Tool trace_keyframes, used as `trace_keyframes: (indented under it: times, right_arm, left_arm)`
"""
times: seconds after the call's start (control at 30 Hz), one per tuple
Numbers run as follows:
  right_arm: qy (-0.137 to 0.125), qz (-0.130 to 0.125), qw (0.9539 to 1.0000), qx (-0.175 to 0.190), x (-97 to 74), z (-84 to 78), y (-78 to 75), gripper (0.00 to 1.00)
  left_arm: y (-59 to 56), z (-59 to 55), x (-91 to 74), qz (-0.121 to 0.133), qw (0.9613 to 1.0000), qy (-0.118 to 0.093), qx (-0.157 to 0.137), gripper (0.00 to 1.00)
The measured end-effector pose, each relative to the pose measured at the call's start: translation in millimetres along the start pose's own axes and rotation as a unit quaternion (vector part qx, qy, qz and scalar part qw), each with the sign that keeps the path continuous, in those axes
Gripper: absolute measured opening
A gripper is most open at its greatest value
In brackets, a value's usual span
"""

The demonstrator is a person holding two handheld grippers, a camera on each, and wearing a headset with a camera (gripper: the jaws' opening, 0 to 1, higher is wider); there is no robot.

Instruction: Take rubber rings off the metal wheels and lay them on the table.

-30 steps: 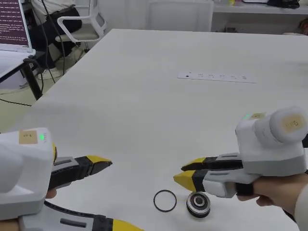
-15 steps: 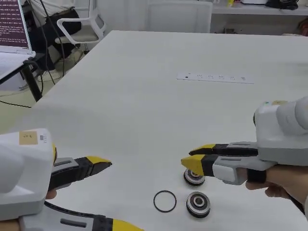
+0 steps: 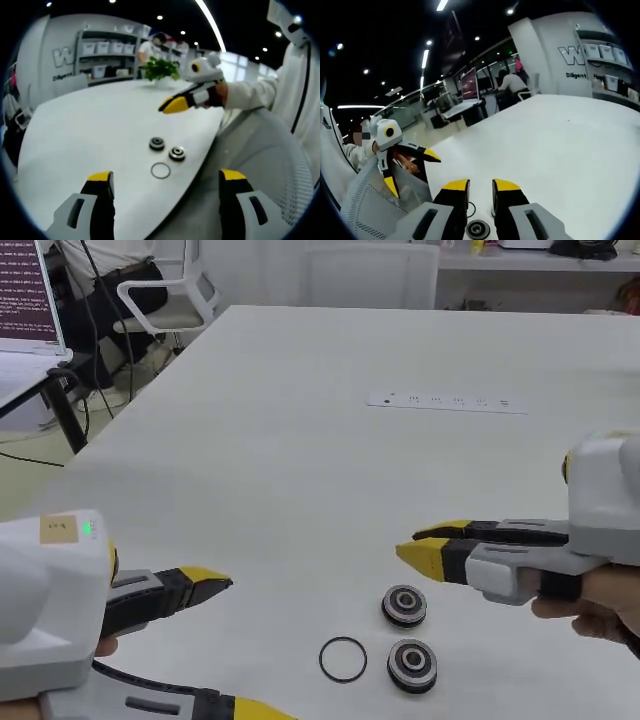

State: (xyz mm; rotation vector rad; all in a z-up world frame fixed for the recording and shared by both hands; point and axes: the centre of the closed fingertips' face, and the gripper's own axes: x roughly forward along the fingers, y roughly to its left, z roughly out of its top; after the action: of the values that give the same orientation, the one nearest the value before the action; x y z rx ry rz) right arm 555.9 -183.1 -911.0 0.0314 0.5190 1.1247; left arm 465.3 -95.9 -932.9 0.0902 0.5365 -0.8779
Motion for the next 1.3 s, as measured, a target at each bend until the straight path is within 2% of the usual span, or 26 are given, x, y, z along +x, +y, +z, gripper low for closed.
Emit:
trace_keyframes:
  times: [0.3,0.43,0.6,0.73,0.87,1.0,1.3]
  right_arm:
    - [0.003,-0.013,0.9999,-0.004,-10.1,-2.0,-10.8,0.15]
    - [0.009,-0.013,0.9999,-0.004,-12.9,-6.9,-14.7,0.14]
    - [0.030,-0.012,0.9994,-0.011,-16.3,-22.3,-20.6,0.14]
    - [0.061,-0.012,0.9979,-0.013,-16.6,-39.7,-25.8,0.13]
    - [0.092,0.001,0.9953,-0.028,-14.5,-55.1,-22.3,0.13]
    - [0.119,0.021,0.9919,-0.039,-12.9,-67.9,-16.2,0.14]
    - [0.164,0.050,0.9839,-0.050,-13.6,-89.4,-9.9,0.14]
  left_arm:
    - [-1.4,0.1,0.1,-0.002,1.0000,0.003,0.005,0.89]
    - [-0.5,2.5,-0.9,0.004,0.9997,0.004,0.026,0.88]
    - [-4.0,9.7,-1.2,-0.003,0.9994,-0.002,0.033,0.90]
    - [-4.2,15.7,-2.8,-0.002,0.9990,-0.006,0.044,0.90]
    - [-4.6,25.5,-1.5,-0.003,0.9980,-0.005,0.063,0.89]
    - [-8.5,43.0,0.2,-0.011,0.9956,-0.010,0.093,0.88]
    - [-17.6,73.6,9.5,-0.036,0.9898,-0.024,0.135,0.87]
